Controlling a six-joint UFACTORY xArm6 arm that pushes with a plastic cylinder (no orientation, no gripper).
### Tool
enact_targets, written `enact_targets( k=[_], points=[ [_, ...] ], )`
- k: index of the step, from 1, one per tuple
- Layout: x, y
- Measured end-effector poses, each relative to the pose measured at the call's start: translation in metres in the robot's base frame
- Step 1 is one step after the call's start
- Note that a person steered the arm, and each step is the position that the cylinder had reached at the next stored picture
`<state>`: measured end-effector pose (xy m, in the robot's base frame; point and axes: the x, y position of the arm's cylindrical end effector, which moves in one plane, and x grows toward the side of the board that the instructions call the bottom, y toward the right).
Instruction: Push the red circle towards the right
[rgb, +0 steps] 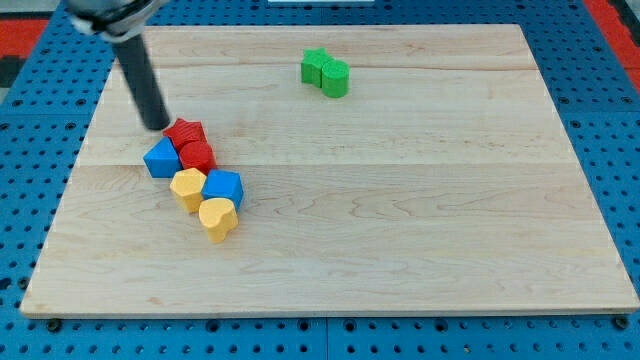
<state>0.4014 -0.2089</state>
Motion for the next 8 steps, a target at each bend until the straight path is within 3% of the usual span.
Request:
enact_targets(
  k=[3, 4, 5, 7, 8],
  points=[
    [0.042, 0.070],
    [0.043, 0.128],
    [0.075, 0.131],
    [0.075, 0.181],
    [0.047, 0.274]
  ],
)
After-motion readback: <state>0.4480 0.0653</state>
